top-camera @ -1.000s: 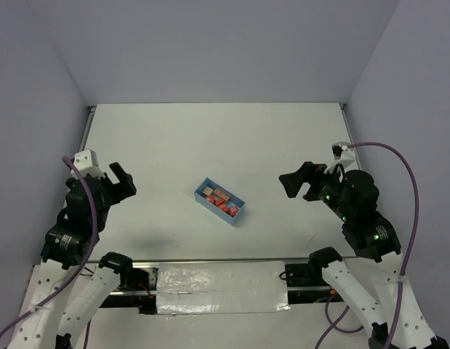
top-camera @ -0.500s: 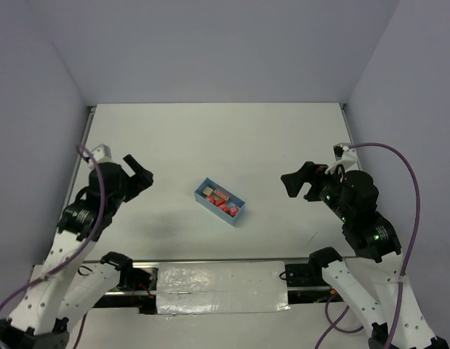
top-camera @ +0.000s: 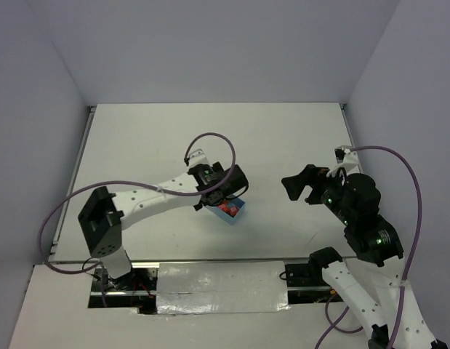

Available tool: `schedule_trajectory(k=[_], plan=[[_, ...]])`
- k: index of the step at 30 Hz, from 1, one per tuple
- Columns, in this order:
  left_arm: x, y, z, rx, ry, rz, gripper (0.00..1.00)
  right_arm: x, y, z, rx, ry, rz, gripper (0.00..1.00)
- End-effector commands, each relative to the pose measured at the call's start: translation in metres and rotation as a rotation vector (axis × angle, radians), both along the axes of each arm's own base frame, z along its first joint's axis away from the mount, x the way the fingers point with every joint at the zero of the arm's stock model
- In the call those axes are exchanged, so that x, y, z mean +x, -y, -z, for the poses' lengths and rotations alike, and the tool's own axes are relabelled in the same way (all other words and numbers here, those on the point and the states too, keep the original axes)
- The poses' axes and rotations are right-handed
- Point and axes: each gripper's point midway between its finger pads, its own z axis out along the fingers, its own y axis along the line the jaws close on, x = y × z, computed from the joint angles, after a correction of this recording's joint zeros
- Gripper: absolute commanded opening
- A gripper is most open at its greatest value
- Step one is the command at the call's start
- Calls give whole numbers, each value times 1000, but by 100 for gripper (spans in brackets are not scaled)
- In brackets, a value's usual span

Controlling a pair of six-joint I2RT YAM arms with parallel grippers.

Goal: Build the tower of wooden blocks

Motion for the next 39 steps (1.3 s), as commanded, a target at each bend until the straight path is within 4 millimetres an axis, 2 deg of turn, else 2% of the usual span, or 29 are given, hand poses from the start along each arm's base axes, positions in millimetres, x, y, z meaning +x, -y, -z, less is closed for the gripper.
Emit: schedule_trajectory(k=[1,2,6,11,14,15,20,23,25,26,28,31,32,34,35,36,37,38,39], plan=[[-4,-21,21,111,-30,-76,93,-7,-2,-20,9,52,-27,100],[-2,-14,24,84,-27,-70,89,-8,-3,-20,9,52,-33,100],[-2,-13,38,86,-37,-64,80,-9,-7,-19,16,57,-57,100],[12,-14,65,79,-82,-38,78,-10,-13,-20,36,69,-91,100],[16,-13,73,75,-91,-30,72,-10,-13,-21,30,75,-93,100],[16,-13,77,75,-93,-29,61,-10,-13,-20,28,76,-95,100],[12,-21,92,86,-129,-25,35,-10,-13,-19,30,82,-97,100],[13,-27,92,94,-132,-22,27,-10,-11,-18,18,81,-84,100],[14,-31,89,100,-132,-8,22,-11,-10,-19,14,86,-80,100],[16,-37,86,114,-130,-13,11,-11,-10,-20,14,88,-80,100],[20,-48,73,165,-116,13,0,-12,-10,-20,12,85,-79,100],[42,-62,36,335,-76,99,0,-13,-10,-24,12,88,-81,100],[50,-62,9,380,-68,110,0,-13,-10,-26,15,92,-82,100],[66,-70,0,569,-89,149,0,-15,-9,-27,17,91,-75,100],[80,-61,-26,570,-45,137,0,-15,-5,-32,18,101,-53,100],[78,-69,-12,699,-133,162,0,-15,-2,-34,17,101,-37,100],[88,-69,-18,764,-121,171,0,-17,0,-33,12,91,-27,100],[100,-58,-27,763,-95,188,0,-18,6,-40,10,108,0,100],[106,-54,-12,832,-143,243,0,-20,9,-40,4,100,12,100]])
